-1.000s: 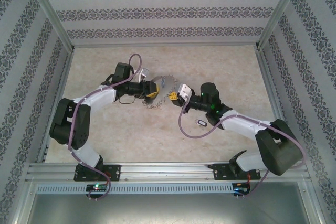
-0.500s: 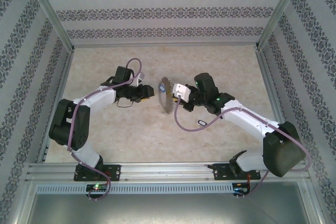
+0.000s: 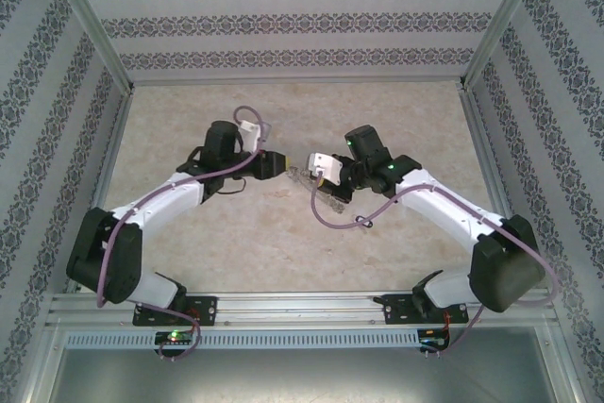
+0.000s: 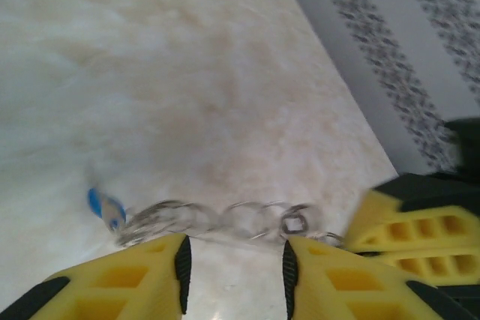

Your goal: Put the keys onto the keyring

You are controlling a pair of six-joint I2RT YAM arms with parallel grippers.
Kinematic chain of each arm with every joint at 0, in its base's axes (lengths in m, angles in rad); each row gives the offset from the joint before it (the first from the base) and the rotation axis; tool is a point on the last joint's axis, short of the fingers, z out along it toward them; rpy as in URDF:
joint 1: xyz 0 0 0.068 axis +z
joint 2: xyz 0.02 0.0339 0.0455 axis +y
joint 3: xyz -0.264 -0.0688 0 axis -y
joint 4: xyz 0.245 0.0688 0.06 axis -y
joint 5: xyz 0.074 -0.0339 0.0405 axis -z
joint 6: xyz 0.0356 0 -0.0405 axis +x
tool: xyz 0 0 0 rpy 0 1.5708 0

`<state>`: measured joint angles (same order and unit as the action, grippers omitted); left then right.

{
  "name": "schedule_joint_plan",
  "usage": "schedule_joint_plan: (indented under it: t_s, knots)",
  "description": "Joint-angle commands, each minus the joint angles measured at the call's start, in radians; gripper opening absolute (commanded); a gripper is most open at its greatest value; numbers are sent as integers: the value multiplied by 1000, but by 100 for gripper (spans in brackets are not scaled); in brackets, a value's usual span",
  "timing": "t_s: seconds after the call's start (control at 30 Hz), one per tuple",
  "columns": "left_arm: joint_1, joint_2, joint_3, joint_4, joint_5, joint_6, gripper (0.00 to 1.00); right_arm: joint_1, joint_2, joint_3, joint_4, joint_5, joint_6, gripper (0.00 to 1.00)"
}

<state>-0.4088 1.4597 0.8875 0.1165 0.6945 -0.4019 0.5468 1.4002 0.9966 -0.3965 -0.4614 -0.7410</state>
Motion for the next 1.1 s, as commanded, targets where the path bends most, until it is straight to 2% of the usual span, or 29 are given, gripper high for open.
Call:
schedule_joint_plan:
  t_s: [0.0, 0.07, 0.13, 0.27, 0.47, 0.6, 0.73, 0.83, 1.07]
  knots:
    - [-50, 39, -54, 142, 65, 79, 30, 0, 39, 44, -38, -78, -5, 0]
    - [-56, 46, -72, 167, 78, 105, 22, 7, 51, 46, -42, -83, -6, 0]
    - [-64, 58, -63, 166, 85, 120, 22, 12, 64, 53, -53, -66, -10, 0]
    - [-112, 64, -66, 167, 94, 139, 26, 16, 80, 62, -51, -48, 8, 0]
    - [-113, -37, -120, 151, 77, 115, 31, 21, 82, 46, -17, -66, 52, 0]
    - [-113, -33, -139, 183, 96, 67, 31, 31, 85, 48, -12, -71, 43, 0]
    - [-113, 14, -137, 238, 91, 6, 23, 43, 85, 45, -13, -72, 23, 0]
    - [-114, 56, -121, 273, 118, -31, 13, 46, 90, 42, -10, -72, 19, 0]
    - [-112, 61, -121, 221, 103, -36, 14, 46, 99, 37, 7, -74, 23, 0]
